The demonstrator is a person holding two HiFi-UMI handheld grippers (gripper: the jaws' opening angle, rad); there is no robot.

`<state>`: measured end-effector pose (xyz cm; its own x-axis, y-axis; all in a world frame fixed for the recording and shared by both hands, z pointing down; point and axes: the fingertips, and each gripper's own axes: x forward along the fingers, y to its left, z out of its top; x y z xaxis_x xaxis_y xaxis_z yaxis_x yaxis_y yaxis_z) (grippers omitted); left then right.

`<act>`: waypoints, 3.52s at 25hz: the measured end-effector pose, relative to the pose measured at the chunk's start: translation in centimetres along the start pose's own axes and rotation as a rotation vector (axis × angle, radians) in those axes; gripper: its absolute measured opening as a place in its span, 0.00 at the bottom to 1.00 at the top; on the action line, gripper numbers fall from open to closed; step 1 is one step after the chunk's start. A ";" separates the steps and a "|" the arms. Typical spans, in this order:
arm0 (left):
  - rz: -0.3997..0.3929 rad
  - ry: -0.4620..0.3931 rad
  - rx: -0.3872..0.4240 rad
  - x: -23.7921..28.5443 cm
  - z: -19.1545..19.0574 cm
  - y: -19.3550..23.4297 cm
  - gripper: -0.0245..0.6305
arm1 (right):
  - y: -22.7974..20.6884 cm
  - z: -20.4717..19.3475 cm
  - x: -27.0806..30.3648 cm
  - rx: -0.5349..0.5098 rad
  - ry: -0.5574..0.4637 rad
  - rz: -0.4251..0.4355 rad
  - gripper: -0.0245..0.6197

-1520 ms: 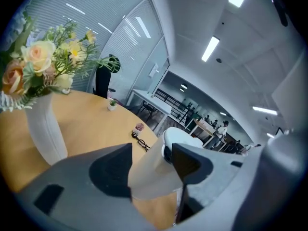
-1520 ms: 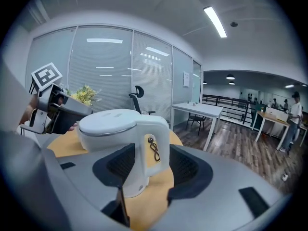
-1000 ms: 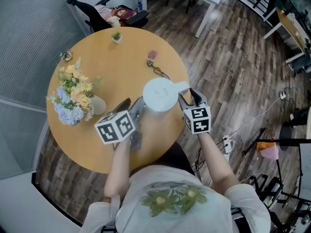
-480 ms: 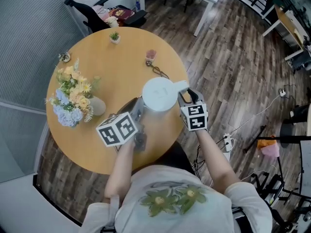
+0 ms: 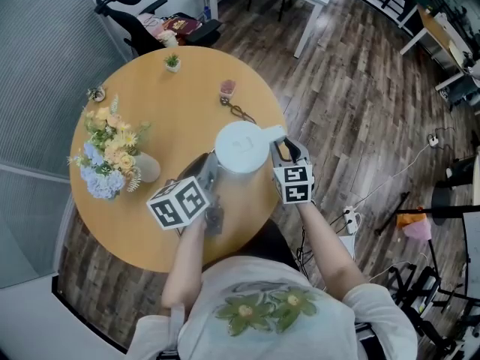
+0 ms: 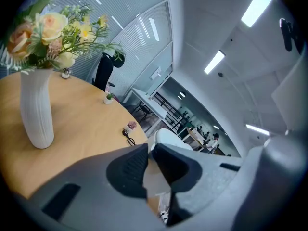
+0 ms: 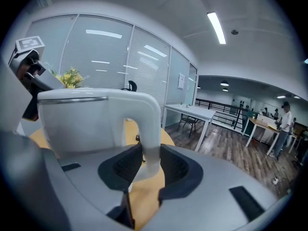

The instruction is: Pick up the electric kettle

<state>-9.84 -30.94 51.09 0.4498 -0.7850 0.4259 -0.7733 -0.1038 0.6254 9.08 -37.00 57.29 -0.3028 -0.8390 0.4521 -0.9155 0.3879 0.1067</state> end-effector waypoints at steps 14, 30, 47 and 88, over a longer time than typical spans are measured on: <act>-0.027 -0.027 -0.064 0.0 0.3 0.2 0.12 | -0.1 0.2 -0.3 0.004 0.005 0.014 0.24; -0.035 -0.063 -0.093 -0.5 0.8 0.3 0.11 | 0.1 0.5 -1.1 0.033 0.027 0.041 0.24; -0.098 -0.144 -0.071 -1.9 4.6 -1.6 0.11 | 0.0 3.7 -3.1 0.071 -0.019 0.042 0.24; -0.177 -0.254 0.058 -7.8 12.2 -8.1 0.11 | 0.0 13.5 -11.9 0.122 -0.272 0.057 0.23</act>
<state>-12.55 -31.43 34.77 0.4590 -0.8786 0.1322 -0.7206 -0.2811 0.6338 9.11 -32.14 39.91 -0.3996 -0.8949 0.1988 -0.9149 0.4027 -0.0265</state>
